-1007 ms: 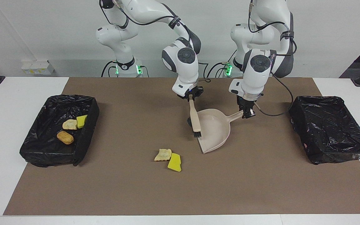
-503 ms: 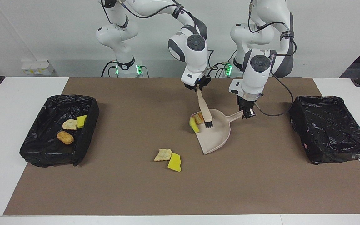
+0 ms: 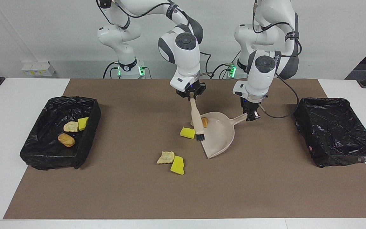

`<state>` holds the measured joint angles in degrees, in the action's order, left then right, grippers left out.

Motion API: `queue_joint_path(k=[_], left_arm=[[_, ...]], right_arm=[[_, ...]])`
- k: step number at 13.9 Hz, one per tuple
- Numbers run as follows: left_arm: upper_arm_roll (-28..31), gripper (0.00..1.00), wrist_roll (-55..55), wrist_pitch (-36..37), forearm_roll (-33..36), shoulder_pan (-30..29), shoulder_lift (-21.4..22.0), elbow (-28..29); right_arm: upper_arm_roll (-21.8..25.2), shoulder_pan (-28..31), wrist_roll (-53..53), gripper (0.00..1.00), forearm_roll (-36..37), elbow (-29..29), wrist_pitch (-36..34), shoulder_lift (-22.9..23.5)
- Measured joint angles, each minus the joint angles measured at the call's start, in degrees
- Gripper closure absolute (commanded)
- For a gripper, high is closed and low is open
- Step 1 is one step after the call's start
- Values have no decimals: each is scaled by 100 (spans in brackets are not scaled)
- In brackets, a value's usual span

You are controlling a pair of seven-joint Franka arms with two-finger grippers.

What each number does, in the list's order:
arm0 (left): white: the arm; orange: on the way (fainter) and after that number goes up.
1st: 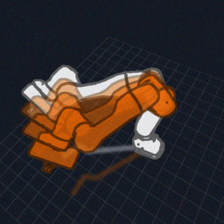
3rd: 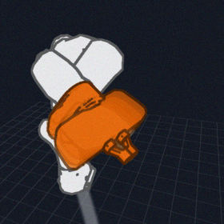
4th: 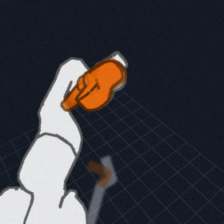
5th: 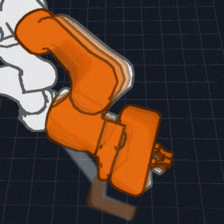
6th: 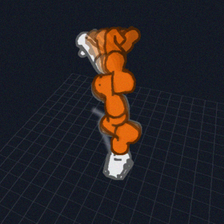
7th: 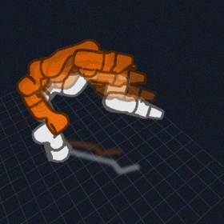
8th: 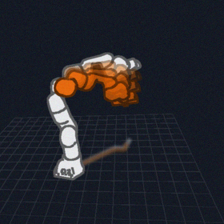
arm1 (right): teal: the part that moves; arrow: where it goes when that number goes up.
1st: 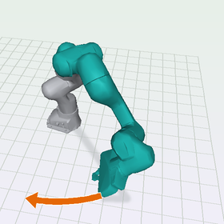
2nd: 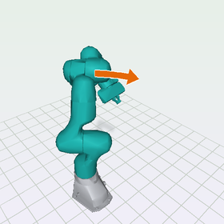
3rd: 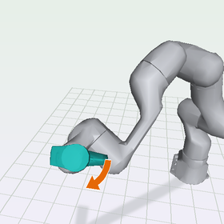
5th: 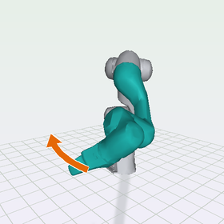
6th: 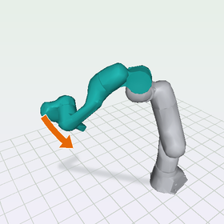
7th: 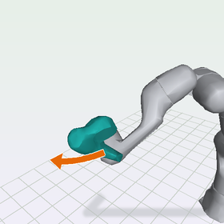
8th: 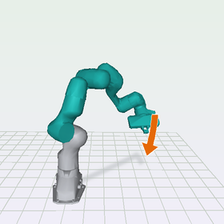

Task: Sweep and dump trash in bin
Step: 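Lift the brush with the right gripper and reach beyond the remaining debris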

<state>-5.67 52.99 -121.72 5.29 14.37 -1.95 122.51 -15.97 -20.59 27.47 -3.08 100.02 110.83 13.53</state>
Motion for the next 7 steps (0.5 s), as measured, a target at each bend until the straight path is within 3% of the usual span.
queue_joint_path(k=[7], left_arm=[[-26, 100, -194, -102, -36, 17, -47, 35]], right_arm=[[37, 1507, -1427, 100, 1020, -578, -313, 754]])
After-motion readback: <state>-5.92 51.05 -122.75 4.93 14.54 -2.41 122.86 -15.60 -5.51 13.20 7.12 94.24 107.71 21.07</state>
